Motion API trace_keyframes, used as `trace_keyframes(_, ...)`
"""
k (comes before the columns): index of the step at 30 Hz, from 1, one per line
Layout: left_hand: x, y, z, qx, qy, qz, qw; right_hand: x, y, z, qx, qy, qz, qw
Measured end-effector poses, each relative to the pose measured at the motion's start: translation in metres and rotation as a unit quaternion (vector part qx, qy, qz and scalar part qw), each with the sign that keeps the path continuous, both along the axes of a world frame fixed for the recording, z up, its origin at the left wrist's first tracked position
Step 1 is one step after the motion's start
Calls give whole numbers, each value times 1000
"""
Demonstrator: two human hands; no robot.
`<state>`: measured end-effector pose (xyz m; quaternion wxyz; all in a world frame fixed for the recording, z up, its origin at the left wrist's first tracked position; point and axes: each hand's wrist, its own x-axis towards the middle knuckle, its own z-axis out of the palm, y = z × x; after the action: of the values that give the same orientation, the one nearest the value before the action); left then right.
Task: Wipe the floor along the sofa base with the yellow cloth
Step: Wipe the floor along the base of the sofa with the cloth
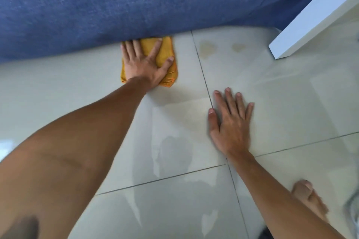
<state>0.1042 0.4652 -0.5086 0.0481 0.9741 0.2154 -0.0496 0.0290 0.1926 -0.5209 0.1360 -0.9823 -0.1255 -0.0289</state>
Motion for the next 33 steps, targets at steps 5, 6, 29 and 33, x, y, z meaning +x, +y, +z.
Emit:
trace_keyframes(5, -37, -76, 3, -25, -9, -85, 996, 5, -11, 23, 224, 63, -31, 972)
trace_keyframes(6, -51, -90, 5, -31, -10, -94, 995, 5, -15, 28, 224, 72, -36, 971)
trace_keyframes(29, -71, 29, 1, -9, 10, 73, 997, 0, -62, 3, -50, -10, -107, 993)
trace_keyframes(33, 12, 1, 0, 13, 12, 27, 999, 0, -63, -2, -42, -33, -104, 993)
